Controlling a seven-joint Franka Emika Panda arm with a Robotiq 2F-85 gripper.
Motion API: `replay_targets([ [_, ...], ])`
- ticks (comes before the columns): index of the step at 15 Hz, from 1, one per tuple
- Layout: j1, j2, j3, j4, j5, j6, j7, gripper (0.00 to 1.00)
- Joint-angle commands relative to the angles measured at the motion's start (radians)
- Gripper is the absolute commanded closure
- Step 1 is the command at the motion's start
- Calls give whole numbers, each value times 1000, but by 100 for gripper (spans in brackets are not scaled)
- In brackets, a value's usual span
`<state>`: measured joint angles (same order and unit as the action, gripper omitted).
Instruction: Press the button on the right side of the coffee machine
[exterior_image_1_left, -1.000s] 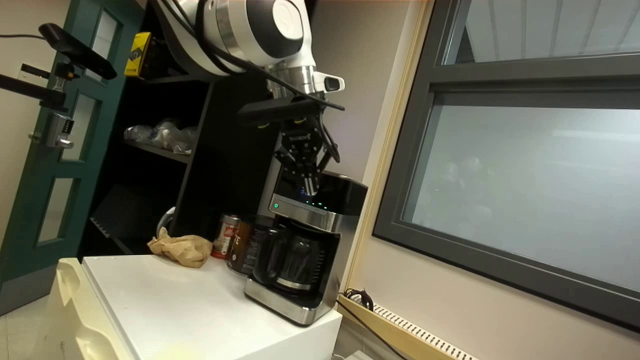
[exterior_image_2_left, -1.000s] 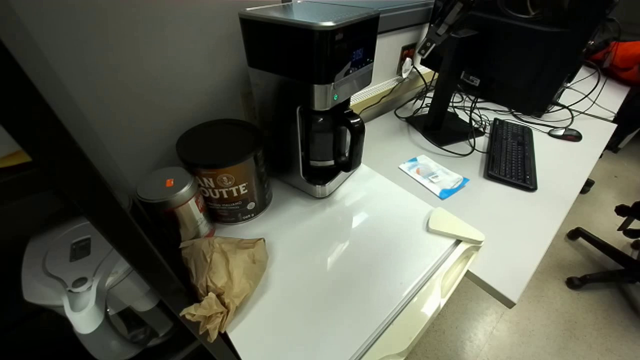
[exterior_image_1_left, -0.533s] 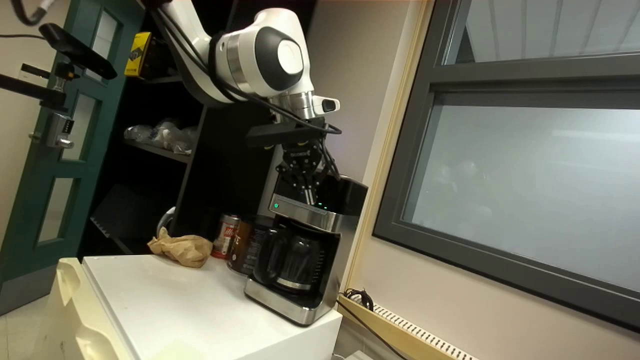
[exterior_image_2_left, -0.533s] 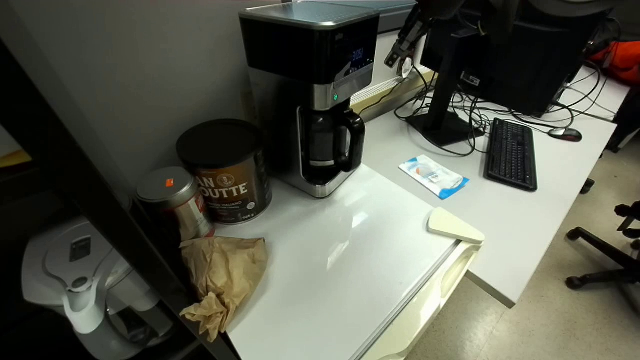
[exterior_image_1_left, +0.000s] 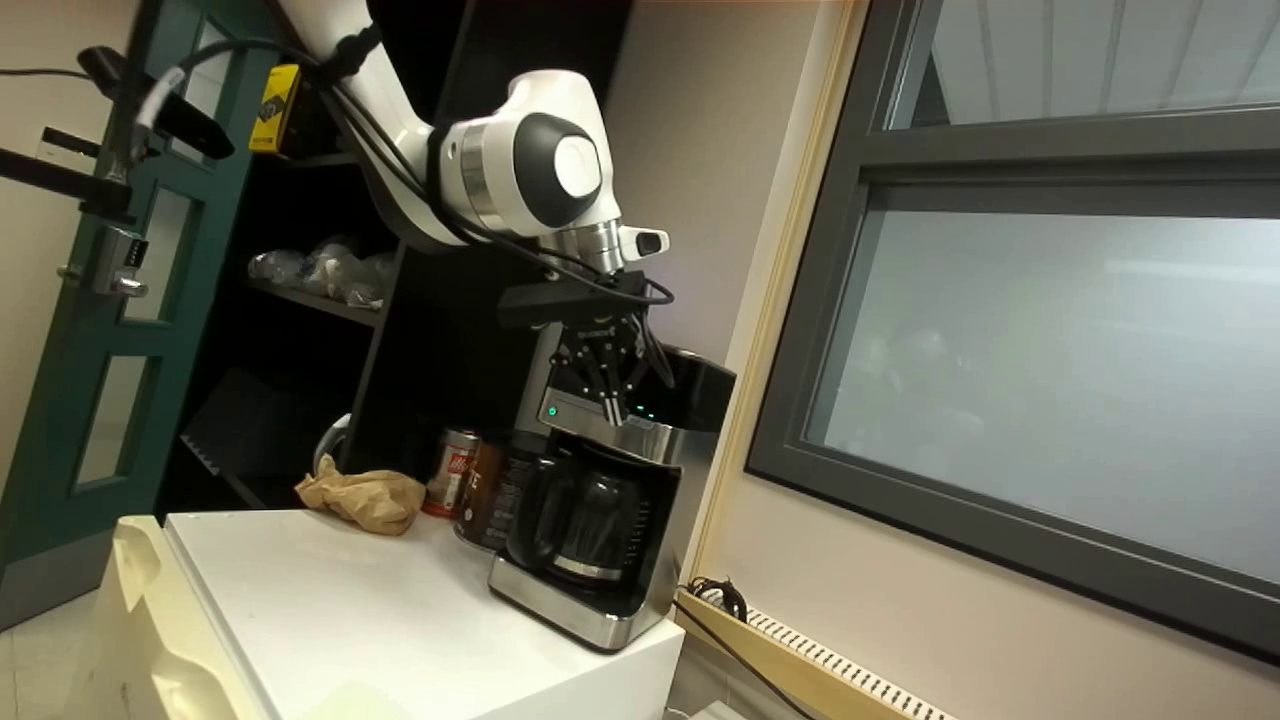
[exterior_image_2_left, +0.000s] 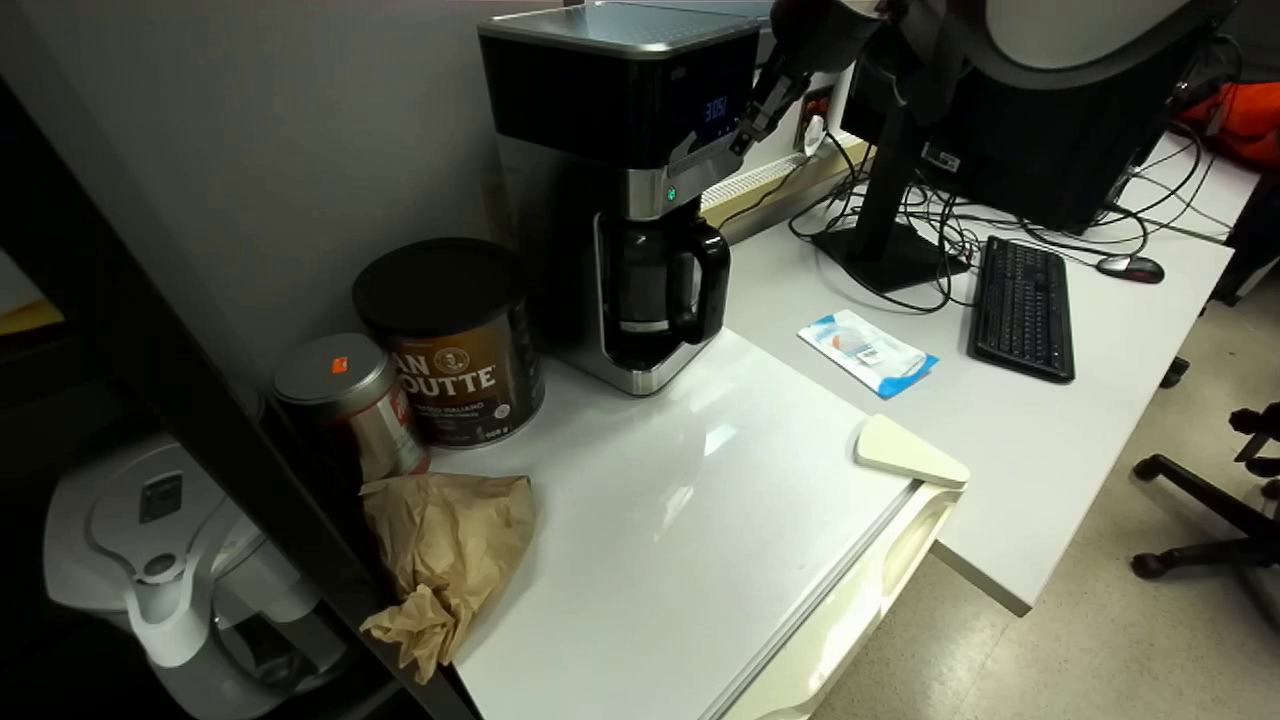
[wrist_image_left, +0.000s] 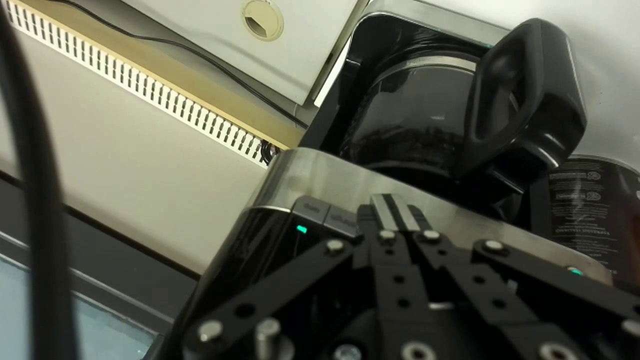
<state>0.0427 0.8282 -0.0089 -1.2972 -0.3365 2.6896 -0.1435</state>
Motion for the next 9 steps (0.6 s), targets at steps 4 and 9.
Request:
replay_targets([
  [4,4,70,-3,114,33,-69,-53,100],
  [9,5,-23,5,-33,16,-39,-78,100],
])
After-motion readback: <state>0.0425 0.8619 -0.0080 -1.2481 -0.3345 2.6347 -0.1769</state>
